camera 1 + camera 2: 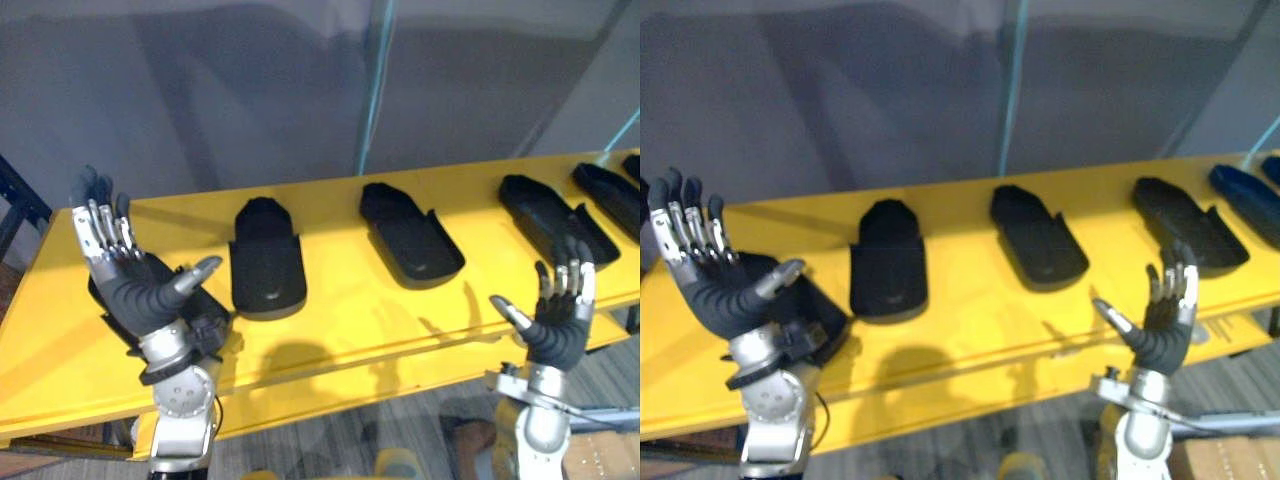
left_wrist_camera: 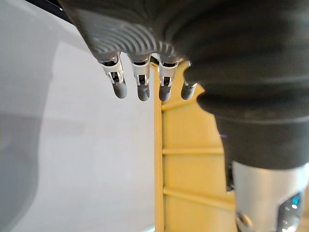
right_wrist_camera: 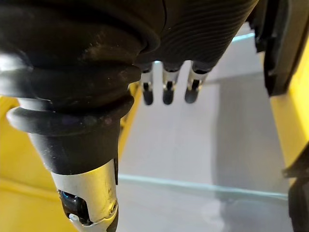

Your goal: Walk over and take plastic housings, then place them on the shelf

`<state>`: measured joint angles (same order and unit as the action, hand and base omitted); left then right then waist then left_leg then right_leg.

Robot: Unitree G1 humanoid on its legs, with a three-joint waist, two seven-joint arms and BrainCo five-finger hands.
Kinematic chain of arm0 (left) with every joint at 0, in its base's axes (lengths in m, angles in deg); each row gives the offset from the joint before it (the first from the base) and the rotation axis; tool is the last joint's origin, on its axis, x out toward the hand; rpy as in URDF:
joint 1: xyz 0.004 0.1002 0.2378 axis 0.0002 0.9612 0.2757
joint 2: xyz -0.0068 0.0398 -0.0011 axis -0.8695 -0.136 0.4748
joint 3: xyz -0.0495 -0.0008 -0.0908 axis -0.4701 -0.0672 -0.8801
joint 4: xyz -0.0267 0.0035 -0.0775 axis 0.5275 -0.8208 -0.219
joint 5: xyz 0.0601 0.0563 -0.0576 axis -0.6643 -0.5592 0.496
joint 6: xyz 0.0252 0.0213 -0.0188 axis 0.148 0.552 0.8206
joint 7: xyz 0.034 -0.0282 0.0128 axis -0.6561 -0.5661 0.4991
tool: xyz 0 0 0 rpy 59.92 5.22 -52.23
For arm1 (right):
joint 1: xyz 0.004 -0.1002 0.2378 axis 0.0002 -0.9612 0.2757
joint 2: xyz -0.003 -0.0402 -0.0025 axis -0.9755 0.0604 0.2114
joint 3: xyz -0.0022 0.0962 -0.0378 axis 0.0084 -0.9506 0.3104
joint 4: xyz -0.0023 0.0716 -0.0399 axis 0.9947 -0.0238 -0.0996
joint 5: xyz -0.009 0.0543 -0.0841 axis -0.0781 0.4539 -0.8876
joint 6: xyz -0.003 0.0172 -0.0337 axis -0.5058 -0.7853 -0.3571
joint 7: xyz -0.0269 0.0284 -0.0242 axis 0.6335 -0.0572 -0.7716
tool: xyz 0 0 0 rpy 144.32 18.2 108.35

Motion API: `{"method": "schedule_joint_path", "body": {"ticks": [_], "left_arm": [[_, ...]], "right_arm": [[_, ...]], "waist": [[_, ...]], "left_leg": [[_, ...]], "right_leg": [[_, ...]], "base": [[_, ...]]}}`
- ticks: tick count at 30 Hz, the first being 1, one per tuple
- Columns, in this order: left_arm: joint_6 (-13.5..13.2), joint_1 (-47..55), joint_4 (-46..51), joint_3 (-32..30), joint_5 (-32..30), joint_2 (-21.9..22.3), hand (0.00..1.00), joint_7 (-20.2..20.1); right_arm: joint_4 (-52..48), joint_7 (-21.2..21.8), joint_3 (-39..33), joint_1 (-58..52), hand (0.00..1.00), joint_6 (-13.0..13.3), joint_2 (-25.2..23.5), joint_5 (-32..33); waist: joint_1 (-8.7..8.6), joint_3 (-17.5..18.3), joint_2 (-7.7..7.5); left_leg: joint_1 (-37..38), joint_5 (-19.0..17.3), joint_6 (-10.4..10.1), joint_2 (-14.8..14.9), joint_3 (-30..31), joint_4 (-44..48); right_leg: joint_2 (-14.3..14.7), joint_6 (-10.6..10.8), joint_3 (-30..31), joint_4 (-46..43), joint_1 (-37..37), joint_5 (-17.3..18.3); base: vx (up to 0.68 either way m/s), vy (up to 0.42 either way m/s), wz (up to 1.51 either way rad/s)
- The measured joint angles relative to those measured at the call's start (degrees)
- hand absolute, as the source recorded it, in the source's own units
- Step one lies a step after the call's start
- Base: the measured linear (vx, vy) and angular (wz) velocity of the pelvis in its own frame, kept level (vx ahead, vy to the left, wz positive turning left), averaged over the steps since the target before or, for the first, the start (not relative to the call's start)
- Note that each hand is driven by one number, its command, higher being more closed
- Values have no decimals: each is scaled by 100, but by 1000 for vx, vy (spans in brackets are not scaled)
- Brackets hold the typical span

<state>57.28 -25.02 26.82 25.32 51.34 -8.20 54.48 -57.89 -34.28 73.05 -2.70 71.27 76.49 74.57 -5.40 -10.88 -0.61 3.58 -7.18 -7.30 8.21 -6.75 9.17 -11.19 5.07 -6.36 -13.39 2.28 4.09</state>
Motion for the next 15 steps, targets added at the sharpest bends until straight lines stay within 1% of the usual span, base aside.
{"method": "schedule_joint_path", "body": {"ticks": [1,2,4,5,8,9,10,11,12,14,15], "left_arm": [[-2,3,-1,-2,2,-1,0,10],[-8,2,-1,7,-6,0,0,43],[-9,14,-3,40,-21,14,0,112],[-17,14,2,39,-42,13,0,147],[-2,123,53,39,-105,14,0,277],[34,252,122,21,-249,13,0,332],[49,293,131,21,-272,15,0,340],[112,366,128,15,-278,20,0,348],[156,450,129,-27,-254,28,0,325],[174,563,128,-130,-220,51,0,270],[174,617,127,-200,-214,68,0,253]], "right_arm": [[-1,-32,-3,0,0,0,2,-22],[0,-94,-3,-9,0,0,-6,-28],[0,-113,-61,-28,0,0,-7,-82],[0,-110,-97,-24,0,0,2,-109],[0,-77,-82,-25,0,39,-3,-99],[0,-77,-75,-25,0,97,2,-100],[0,-78,-72,-25,0,117,8,-100],[2,-82,-68,-15,0,131,31,-108],[50,-113,-67,1,0,132,53,-229],[124,-167,-67,23,0,137,108,-384],[146,-194,-74,51,0,142,148,-413]], "waist": [[-5,0,0],[-35,0,0],[-90,13,44],[-118,26,67],[-129,74,134],[-122,75,149],[-104,61,164],[-30,2,204],[9,-31,192],[63,-54,153],[109,-65,129]], "left_leg": [[-11,13,-23,0,-29,-12],[-63,38,-69,4,-28,-22],[-47,78,-61,45,-1,-107],[-29,114,-100,75,1,-150],[45,128,-129,141,-34,-258],[12,71,-132,161,-56,-153],[-23,25,-155,183,-56,-28],[-129,-112,-150,240,-66,286],[-169,-160,-123,275,-170,513],[-169,-129,-74,280,-271,686],[-176,-73,15,265,-325,736]], "right_leg": [[9,-26,3,125,29,71],[25,18,22,311,79,185],[83,50,24,382,83,186],[118,54,30,392,83,183],[204,54,93,423,100,192],[215,100,139,407,74,234],[222,120,148,376,68,247],[227,170,168,259,70,318],[208,180,175,117,71,394],[164,174,172,-5,78,440],[126,176,170,-35,86,466]], "base": [[-50,-94,-16],[-50,-99,-12],[-41,-83,-2],[-33,-73,-7],[-24,-50,-12],[14,-9,-7],[31,5,-10],[21,19,-4],[33,23,-1],[32,6,2],[12,-14,5]]}}
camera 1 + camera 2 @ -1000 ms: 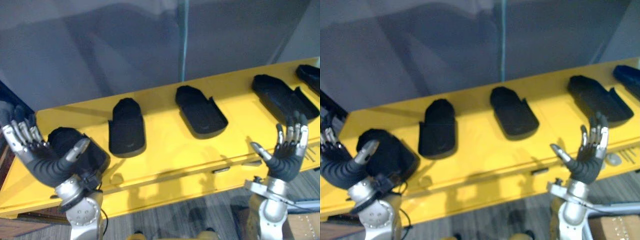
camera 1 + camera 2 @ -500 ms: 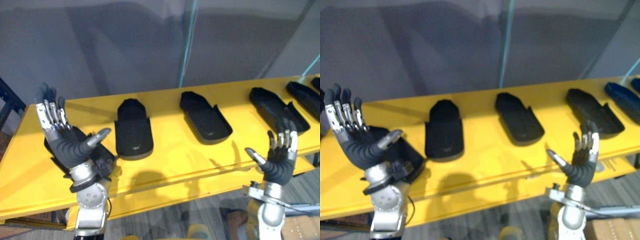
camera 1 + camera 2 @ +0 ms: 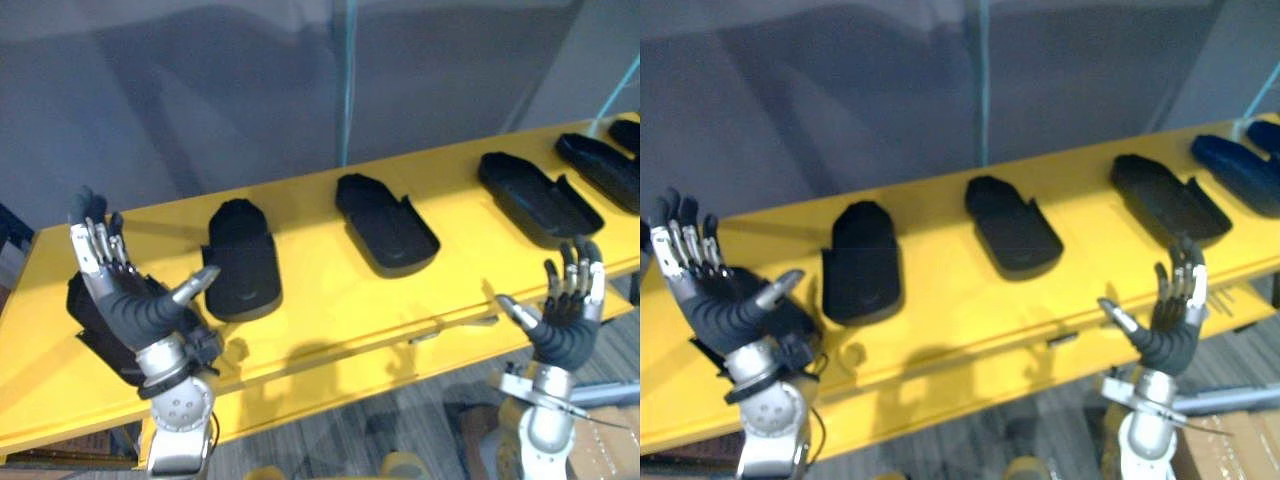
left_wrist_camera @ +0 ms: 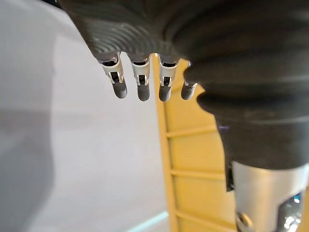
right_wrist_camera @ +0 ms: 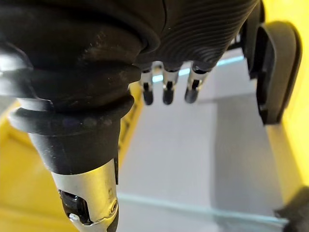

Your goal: Walk over and take plastic housings, then place them on the shelf

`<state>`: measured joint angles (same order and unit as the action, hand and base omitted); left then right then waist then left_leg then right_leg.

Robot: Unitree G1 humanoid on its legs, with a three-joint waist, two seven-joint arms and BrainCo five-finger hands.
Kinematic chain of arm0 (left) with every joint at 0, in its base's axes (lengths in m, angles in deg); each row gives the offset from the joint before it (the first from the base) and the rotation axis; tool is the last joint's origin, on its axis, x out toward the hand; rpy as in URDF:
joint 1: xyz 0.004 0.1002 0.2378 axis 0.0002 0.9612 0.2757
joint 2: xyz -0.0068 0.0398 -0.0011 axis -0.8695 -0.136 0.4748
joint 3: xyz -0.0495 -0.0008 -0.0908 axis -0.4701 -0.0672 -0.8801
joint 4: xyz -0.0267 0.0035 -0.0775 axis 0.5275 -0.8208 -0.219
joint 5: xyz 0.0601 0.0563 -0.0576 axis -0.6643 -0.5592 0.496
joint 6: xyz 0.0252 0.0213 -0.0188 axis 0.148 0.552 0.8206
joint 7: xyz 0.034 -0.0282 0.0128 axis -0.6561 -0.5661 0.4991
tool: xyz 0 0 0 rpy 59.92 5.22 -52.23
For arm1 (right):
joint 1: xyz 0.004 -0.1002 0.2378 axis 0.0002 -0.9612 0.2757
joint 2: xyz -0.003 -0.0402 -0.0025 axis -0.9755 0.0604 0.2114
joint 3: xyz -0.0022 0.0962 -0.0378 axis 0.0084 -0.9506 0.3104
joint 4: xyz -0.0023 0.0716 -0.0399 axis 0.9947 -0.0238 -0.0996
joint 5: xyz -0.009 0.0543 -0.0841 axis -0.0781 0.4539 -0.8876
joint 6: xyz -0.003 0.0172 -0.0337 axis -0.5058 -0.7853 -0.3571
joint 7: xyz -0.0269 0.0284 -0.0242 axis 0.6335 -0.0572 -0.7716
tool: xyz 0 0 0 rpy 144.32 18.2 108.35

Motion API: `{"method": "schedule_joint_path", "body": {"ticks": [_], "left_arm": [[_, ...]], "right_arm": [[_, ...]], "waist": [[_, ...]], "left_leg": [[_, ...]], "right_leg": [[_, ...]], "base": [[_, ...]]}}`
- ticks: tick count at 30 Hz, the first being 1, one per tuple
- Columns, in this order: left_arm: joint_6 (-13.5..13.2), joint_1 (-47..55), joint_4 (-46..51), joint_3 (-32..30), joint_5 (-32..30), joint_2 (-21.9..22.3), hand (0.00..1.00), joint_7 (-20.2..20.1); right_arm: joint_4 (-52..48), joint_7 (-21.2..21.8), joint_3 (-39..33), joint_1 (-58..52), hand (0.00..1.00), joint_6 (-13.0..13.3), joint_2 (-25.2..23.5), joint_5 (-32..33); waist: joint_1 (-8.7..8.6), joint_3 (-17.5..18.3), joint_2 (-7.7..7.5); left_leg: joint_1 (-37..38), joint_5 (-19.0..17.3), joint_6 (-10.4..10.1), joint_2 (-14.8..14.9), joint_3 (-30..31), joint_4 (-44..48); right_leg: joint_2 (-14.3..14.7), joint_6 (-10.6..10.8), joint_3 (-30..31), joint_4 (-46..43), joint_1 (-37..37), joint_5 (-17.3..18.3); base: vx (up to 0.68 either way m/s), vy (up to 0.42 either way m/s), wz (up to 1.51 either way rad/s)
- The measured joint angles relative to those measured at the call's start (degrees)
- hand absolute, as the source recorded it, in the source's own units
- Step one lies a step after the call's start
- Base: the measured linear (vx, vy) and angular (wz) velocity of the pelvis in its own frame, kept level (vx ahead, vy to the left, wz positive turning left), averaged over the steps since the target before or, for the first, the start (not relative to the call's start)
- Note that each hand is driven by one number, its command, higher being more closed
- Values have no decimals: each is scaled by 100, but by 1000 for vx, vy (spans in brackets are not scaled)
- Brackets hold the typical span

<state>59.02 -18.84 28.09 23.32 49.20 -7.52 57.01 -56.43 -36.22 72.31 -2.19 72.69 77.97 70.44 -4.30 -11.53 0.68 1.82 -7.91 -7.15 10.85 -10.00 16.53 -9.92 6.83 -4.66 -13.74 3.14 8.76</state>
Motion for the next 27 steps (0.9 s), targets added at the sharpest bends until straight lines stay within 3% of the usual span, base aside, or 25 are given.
{"method": "schedule_joint_path", "body": {"ticks": [2,4,5,8,11,13,17,19,23,27], "left_arm": [[-8,93,-1,-57,54,26,0,-88],[-99,149,-1,-60,55,89,0,-169],[-189,150,-1,-64,55,168,0,-212],[-261,130,0,-63,56,204,0,-309],[-273,-9,-1,-41,55,204,0,-396],[-273,-187,-7,-28,38,170,0,-374],[-166,-270,-6,-26,21,-23,0,-307],[-51,-299,-6,-27,-29,-104,0,-168],[313,-332,-6,-123,-320,-75,0,316],[511,-278,-6,-825,-950,-69,0,857]], "right_arm": [[3,-30,-173,62,0,10,69,-5],[8,-24,-330,166,0,11,149,62],[19,-29,-447,225,0,22,219,127],[49,-91,-694,296,0,54,265,165],[49,-334,-719,296,0,53,218,80],[32,-692,-721,289,0,44,80,-216],[-118,-962,-736,264,0,43,-201,-588],[-349,-883,-765,262,0,60,-206,-634],[-805,-507,-834,329,0,137,-78,-684],[-840,-119,-796,804,0,172,230,-569]], "waist": [[42,-15,-62],[27,2,-35],[10,23,2],[-158,130,182],[-281,148,210],[-282,163,156],[-292,252,-123],[-291,280,-180],[-281,317,-124],[-237,335,-88]], "left_leg": [[-3,217,344,-121,25,-71],[14,365,555,-224,42,-230],[15,422,559,-260,23,-360],[312,558,333,-338,-170,-1036],[577,662,122,-361,-376,-1597],[614,750,-16,-408,-469,-1835],[603,826,36,-517,-466,-2126],[574,833,32,-542,-445,-2139],[470,908,-5,-517,-243,-2142],[403,961,-10,-468,-106,-2140]], "right_leg": [[-169,-35,-19,0,-12,88],[-253,-30,-18,5,-69,112],[-276,-22,-19,4,-125,106],[-328,139,-126,38,-132,4],[-315,237,-184,159,-68,-85],[-298,308,-219,524,50,-389],[-338,328,-343,1026,218,-675],[-341,304,-402,1056,229,-702],[-312,272,-707,1118,303,-766],[-264,242,-958,1145,355,-839]], "base": [[-31,-8,14],[-42,-12,5],[0,0,0],[9,27,4],[8,70,8],[-1,77,-5],[-29,63,3],[6,34,11],[20,-5,24],[-4,-17,21]]}}
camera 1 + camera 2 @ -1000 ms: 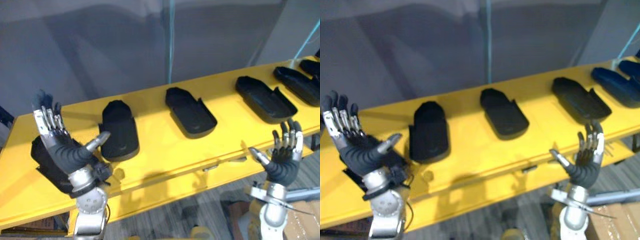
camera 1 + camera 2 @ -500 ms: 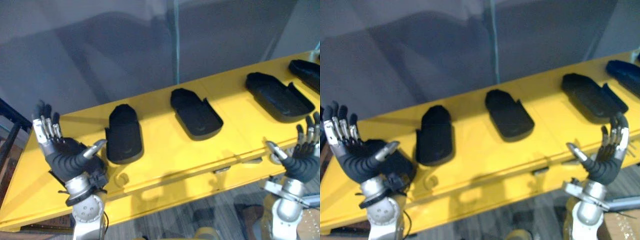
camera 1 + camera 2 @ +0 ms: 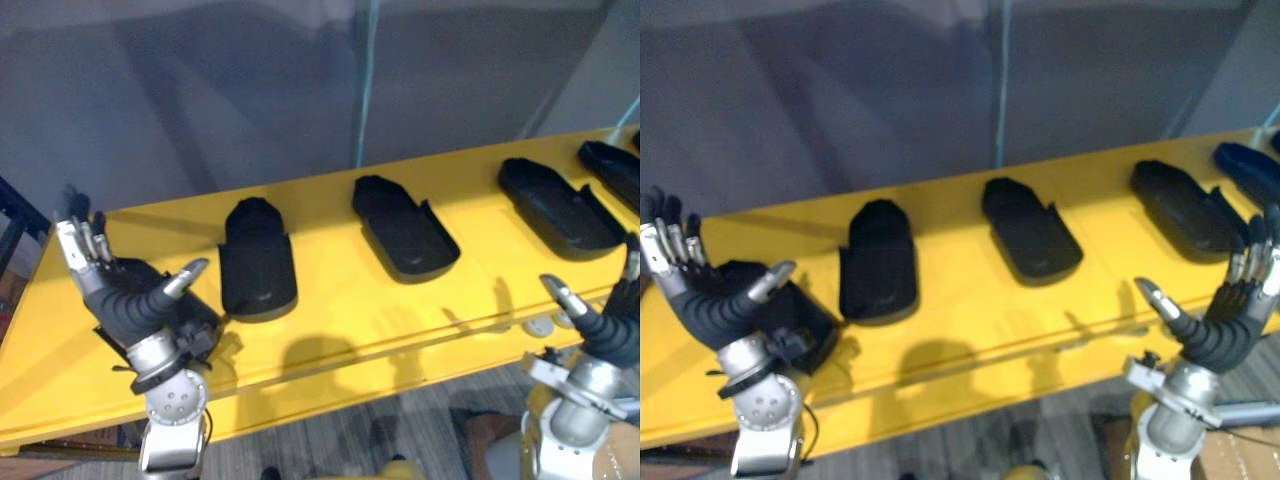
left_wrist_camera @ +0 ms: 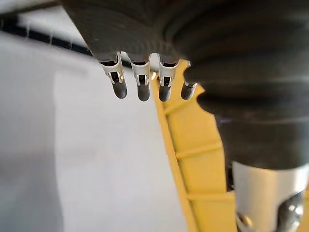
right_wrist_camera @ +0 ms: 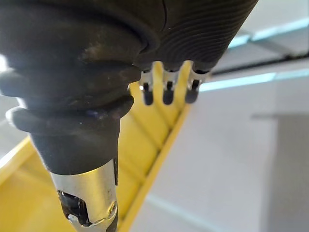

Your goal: Walk over and take plastic housings, then place them on the shelf

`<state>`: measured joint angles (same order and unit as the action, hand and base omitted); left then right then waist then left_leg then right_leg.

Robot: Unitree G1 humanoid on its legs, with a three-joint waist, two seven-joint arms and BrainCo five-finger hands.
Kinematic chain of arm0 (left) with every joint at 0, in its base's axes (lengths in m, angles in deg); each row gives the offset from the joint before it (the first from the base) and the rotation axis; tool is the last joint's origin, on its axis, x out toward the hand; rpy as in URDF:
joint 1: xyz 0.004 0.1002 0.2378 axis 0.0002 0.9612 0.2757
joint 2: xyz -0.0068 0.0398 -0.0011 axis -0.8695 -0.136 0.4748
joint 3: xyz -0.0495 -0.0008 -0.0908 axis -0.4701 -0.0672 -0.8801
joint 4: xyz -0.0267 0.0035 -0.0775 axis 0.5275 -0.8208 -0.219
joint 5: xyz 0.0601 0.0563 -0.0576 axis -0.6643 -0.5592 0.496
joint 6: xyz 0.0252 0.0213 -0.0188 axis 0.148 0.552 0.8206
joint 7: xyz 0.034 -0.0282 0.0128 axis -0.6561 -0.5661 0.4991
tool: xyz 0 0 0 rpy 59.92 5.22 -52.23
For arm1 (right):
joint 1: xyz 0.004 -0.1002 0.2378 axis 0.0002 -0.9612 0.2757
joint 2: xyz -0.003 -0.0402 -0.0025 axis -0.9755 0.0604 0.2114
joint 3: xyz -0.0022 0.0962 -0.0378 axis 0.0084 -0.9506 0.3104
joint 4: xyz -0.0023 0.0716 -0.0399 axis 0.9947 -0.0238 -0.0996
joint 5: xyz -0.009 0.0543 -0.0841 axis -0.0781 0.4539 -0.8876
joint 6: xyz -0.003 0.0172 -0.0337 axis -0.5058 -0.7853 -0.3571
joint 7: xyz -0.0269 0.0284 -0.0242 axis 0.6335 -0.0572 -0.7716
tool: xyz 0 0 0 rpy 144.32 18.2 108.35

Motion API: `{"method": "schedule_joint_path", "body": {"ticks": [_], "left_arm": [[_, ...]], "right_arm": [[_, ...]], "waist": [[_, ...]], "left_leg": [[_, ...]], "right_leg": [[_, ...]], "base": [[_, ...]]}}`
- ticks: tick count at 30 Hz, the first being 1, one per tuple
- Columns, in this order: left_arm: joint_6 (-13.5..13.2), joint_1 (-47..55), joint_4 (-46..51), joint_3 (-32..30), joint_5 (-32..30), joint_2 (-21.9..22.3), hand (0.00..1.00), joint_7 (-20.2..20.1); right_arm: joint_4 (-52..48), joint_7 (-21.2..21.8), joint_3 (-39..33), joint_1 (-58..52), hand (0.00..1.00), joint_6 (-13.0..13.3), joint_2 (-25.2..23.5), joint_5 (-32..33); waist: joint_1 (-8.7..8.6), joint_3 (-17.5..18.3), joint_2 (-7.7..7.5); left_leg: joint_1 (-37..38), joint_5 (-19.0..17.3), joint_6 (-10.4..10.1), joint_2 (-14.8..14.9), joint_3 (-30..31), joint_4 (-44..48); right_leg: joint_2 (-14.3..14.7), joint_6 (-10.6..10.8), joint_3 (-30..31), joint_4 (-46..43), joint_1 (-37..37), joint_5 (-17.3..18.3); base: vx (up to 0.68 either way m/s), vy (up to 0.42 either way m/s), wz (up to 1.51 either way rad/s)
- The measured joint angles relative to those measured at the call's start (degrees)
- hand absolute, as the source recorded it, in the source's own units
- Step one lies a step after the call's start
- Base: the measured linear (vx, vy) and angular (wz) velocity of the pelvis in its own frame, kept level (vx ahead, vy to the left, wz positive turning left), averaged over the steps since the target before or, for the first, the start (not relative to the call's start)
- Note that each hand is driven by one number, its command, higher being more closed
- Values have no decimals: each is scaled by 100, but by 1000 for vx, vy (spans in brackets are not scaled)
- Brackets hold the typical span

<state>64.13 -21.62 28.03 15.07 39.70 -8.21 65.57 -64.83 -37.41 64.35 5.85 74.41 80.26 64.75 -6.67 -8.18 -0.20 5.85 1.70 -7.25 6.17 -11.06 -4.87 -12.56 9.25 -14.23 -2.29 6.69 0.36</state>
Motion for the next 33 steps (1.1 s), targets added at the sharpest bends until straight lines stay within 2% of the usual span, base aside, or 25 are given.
{"method": "schedule_joint_path", "body": {"ticks": [3,6,9,11,12,14,17,19,21,23,26,28,30,33], "left_arm": [[42,90,-3,-807,-253,-16,0,513],[36,180,-1,-1680,-327,-23,0,975],[51,307,13,-1872,-515,-25,0,1139],[247,392,30,-2054,-628,-22,0,1318],[493,401,-26,-2231,-617,-20,0,1385],[676,396,-215,-2397,-580,-22,0,1427],[1111,403,-1108,-2595,-268,-46,0,1340],[1339,397,-1872,-2559,29,-88,0,1113],[1586,393,-2836,-2491,310,-213,0,811],[1736,394,-4156,-2470,843,-345,0,608],[1714,397,-5667,-2648,1481,-367,0,563],[1638,414,-6356,-2903,1886,-359,0,500],[1496,441,-7098,-3097,2343,-355,0,321],[1413,453,-7758,-3156,2772,-296,0,-255]], "right_arm": [[-19,110,98,268,0,46,222,4],[-27,139,359,569,0,13,387,6],[-27,338,447,724,0,-174,496,7],[-14,482,508,830,0,-315,572,11],[20,612,609,849,0,-363,609,14],[23,697,693,851,0,-364,648,9],[120,874,821,926,0,-374,801,8],[253,1085,851,1101,0,-372,901,7],[300,1354,963,1256,0,-372,1051,8],[304,1741,1240,1479,0,-390,1262,7],[403,2147,1850,2049,0,-440,1492,0],[568,2277,2276,2459,0,-465,1563,-14],[793,2372,2855,2938,0,-546,1704,-78],[1112,2413,3544,3466,0,-677,1782,-255]], "waist": [[107,15,16],[331,105,26],[435,131,55],[494,162,68],[536,164,68],[554,166,70],[582,174,60],[583,186,56],[580,207,29],[585,319,-90],[611,418,-260],[676,441,-294],[787,465,-333],[937,465,-362]], "left_leg": [[-18,27,10,2,230,-5],[-221,64,57,-8,375,-11],[-257,102,57,16,404,-12],[-306,146,58,15,397,-12],[-304,174,74,16,384,-13],[-305,185,69,16,376,-15],[-308,214,67,35,261,-19],[-312,238,46,40,249,-22],[-331,260,16,57,240,-24],[-419,312,-23,115,236,-24],[-414,335,-58,178,237,-24],[-403,345,-75,213,238,-24],[-406,347,-81,239,247,-24],[-411,340,-72,292,264,-24]], "right_leg": [[10,-30,-287,33,165,-37],[6,-34,-522,91,161,-40],[7,-35,-706,91,255,-38],[-1,-38,-783,91,257,-37],[-1,-45,-783,94,254,-32],[0,-56,-785,104,253,-26],[7,-64,-785,162,243,-21],[10,-64,-785,176,239,-21],[26,-64,-781,177,214,-22],[88,-82,-774,179,114,-35],[153,-86,-773,181,114,-36],[184,-94,-771,181,111,-31],[207,-132,-759,195,128,-7],[265,-209,-762,206,132,41]], "base": [[-34,-8,37],[-58,-5,33],[-38,-10,39],[-43,-2,14],[-47,-2,3],[-37,-6,-4],[-36,-13,-8],[-35,-11,-3],[-12,-6,-2],[6,-23,-4],[10,-32,-1],[-3,-32,-1],[-38,-32,0],[-42,-27,1]]}}
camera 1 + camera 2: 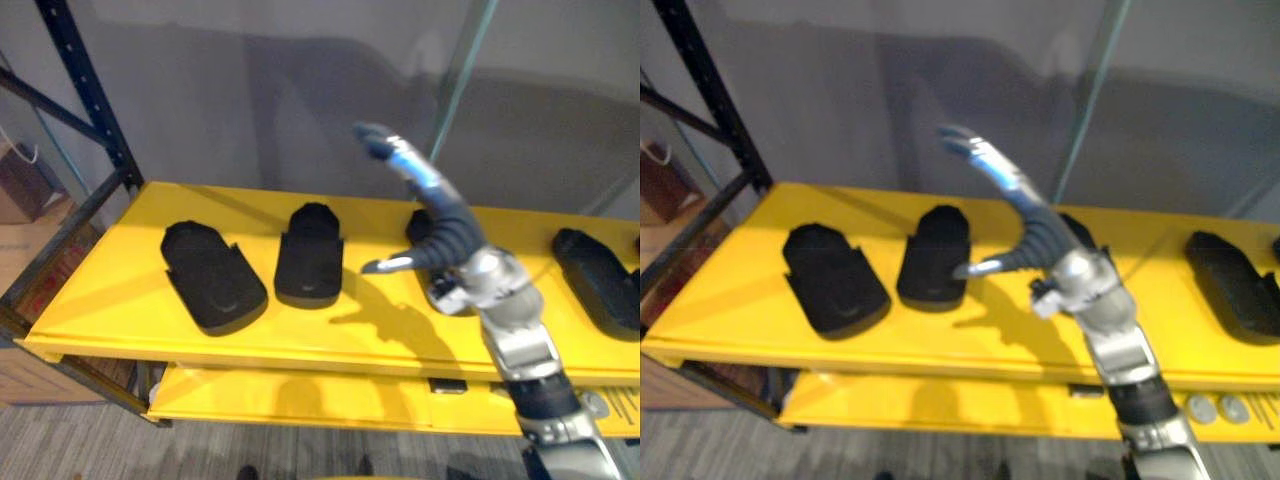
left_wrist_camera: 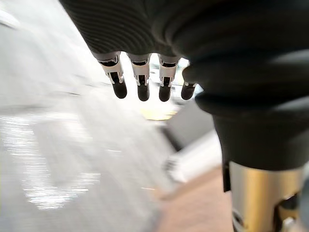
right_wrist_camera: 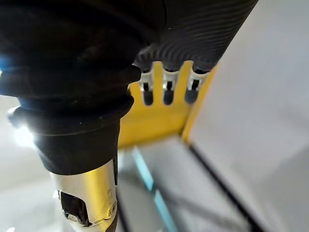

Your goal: Walk over and take plastic housings, then place them on the shelf

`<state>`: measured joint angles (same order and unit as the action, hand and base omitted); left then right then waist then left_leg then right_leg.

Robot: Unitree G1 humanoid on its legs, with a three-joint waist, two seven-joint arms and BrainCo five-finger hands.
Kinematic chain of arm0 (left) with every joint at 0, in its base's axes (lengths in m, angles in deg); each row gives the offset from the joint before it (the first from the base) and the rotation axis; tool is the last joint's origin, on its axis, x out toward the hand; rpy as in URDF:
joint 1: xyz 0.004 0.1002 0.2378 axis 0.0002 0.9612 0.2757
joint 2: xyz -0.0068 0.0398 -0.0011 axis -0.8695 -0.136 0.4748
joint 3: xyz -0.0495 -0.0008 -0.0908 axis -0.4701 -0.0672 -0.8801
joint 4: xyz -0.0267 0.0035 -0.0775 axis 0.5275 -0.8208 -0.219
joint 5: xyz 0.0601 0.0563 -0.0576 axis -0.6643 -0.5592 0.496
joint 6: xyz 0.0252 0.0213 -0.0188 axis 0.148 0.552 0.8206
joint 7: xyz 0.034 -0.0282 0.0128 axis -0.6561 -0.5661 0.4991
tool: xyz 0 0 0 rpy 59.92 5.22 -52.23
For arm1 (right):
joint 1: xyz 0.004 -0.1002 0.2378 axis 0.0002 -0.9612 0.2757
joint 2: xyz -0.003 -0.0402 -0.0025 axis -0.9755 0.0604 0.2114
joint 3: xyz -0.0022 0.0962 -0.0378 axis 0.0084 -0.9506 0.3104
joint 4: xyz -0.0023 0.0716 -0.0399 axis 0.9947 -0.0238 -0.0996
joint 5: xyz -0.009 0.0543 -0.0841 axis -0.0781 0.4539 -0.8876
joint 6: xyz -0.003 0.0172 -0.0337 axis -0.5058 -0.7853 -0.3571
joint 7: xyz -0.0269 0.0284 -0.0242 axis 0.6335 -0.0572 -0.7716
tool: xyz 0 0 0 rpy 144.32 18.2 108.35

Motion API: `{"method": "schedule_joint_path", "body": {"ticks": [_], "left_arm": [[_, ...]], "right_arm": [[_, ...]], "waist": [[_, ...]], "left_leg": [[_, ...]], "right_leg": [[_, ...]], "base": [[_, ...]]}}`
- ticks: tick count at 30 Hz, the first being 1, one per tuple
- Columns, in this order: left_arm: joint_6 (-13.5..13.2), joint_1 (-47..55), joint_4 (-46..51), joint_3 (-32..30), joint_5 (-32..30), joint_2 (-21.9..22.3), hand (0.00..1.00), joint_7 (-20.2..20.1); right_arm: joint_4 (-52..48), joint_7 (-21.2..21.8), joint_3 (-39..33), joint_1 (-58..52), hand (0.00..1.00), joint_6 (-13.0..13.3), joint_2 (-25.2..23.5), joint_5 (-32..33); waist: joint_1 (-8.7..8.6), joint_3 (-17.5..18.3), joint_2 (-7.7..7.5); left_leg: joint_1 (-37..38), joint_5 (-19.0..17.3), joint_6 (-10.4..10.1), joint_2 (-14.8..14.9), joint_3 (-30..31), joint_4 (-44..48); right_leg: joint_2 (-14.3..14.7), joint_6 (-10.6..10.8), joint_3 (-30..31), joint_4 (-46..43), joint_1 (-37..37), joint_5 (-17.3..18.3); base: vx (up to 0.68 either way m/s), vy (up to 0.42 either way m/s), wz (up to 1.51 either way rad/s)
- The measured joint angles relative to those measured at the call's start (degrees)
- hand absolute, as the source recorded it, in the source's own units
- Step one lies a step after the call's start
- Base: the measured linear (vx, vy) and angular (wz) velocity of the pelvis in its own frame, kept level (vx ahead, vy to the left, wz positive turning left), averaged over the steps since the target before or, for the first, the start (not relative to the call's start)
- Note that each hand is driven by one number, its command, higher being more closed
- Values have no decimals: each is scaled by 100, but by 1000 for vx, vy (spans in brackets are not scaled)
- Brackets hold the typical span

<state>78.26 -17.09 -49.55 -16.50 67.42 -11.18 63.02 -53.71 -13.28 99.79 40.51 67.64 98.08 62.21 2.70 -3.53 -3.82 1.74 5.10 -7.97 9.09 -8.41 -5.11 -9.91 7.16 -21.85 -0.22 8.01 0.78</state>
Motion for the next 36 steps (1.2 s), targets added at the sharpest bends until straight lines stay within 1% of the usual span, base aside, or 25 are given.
{"method": "schedule_joint_path", "body": {"ticks": [2,3,5,6,7,8,10,11,12,15,17,18,20,23,27,30,32,36], "left_arm": [[3,75,-286,-18,212,97,0,-880],[16,94,-342,87,241,118,0,-1129],[199,126,-461,651,332,126,0,-2207],[267,121,-470,812,413,127,0,-2425],[402,95,-514,1099,429,132,0,-2737],[453,80,-514,1233,429,136,0,-2873],[649,31,-513,1688,417,133,0,-3270],[681,12,-513,1824,415,136,0,-3380],[736,-35,-510,2000,412,135,0,-3461],[761,-134,-510,2261,384,138,0,-3505],[771,-227,-509,2517,349,130,0,-3516],[784,-252,-509,2593,319,126,0,-3523],[795,-351,-509,2738,-36,127,0,-3615],[828,-423,-501,2909,-75,146,0,-3630],[897,-480,-486,3059,-74,129,0,-3627],[1035,-554,-480,3068,-75,132,0,-3606],[1041,-573,-478,3069,-75,135,0,-3601],[1195,-577,-454,3067,-68,131,0,-3464]], "right_arm": [[160,94,567,323,0,-199,5,-68],[184,126,681,382,0,-241,5,-82],[320,313,1016,586,0,-446,5,-85],[357,340,1099,635,0,-502,5,-87],[465,397,1262,742,0,-571,-8,-94],[530,433,1340,803,0,-615,-21,-106],[818,529,1657,1101,0,-707,-112,-194],[903,564,1780,1217,0,-757,-165,-213],[1014,573,1940,1353,0,-804,-249,-315],[1233,571,2270,1567,0,-923,-414,-555],[1484,560,2533,1647,0,-1074,-601,-898],[1556,552,2564,1649,0,-1092,-647,-955],[1893,513,2649,1661,0,-1264,-866,-1145],[2351,498,2704,1734,0,-1340,-1073,-1270],[2558,716,2912,1837,0,-1510,-1143,-1321],[2591,1024,2988,1850,0,-1695,-1139,-1323],[2592,1092,2992,1865,0,-1764,-1132,-1324],[2575,1275,3017,2030,0,-1948,-1024,-1320]], "waist": [[148,-7,-24],[167,-4,-29],[216,-21,-95],[238,-28,-110],[278,-37,-153],[280,-32,-182],[293,-29,-267],[299,-31,-276],[302,-33,-273],[306,-52,-243],[316,-61,-229],[318,-62,-228],[332,-62,-227],[354,-69,-218],[364,-84,-195],[427,-106,-163],[430,-109,-158],[428,-104,-166]], "left_leg": [[-13,17,-24,57,16,0],[-28,25,-35,67,29,0],[-98,80,-31,95,83,0],[-98,92,-35,95,108,0],[-115,125,-67,95,147,0],[-141,135,-68,95,161,1],[-171,157,-76,91,172,1],[-167,161,-76,90,172,2],[-160,173,-82,90,172,2],[-138,182,-83,107,173,2],[-159,181,-86,141,175,1],[-164,180,-86,151,176,1],[-167,165,-62,187,179,1],[-170,167,-63,217,180,2],[-179,166,-64,221,184,2],[-185,182,-90,222,191,2],[-184,183,-91,222,198,2],[-184,198,-107,225,214,2]], "right_leg": [[61,-23,-15,10,2,18],[71,-25,-28,15,2,19],[98,-26,-150,40,7,17],[100,-26,-170,40,10,17],[102,-18,-188,37,13,6],[104,-5,-201,33,9,-10],[107,13,-218,28,4,-22],[106,13,-217,20,4,-22],[107,12,-217,17,4,-22],[122,9,-213,4,11,-19],[151,-16,-206,-11,11,-3],[161,-31,-206,-9,9,5],[199,-56,-203,-3,7,18],[231,-69,-203,4,6,26],[239,-54,-212,13,7,17],[242,-36,-236,16,10,5],[244,-35,-250,21,10,5],[248,-36,-280,22,11,5]], "base": [[-29,-42,4],[-18,-41,11],[2,-31,20],[22,-20,19],[20,-9,13],[9,-12,13],[14,-15,5],[0,0,0],[0,0,0],[0,0,0],[-45,-26,-1],[-47,-31,-1],[0,0,0],[0,0,0],[0,0,0],[10,-6,1],[16,-8,2],[15,-9,2]]}}
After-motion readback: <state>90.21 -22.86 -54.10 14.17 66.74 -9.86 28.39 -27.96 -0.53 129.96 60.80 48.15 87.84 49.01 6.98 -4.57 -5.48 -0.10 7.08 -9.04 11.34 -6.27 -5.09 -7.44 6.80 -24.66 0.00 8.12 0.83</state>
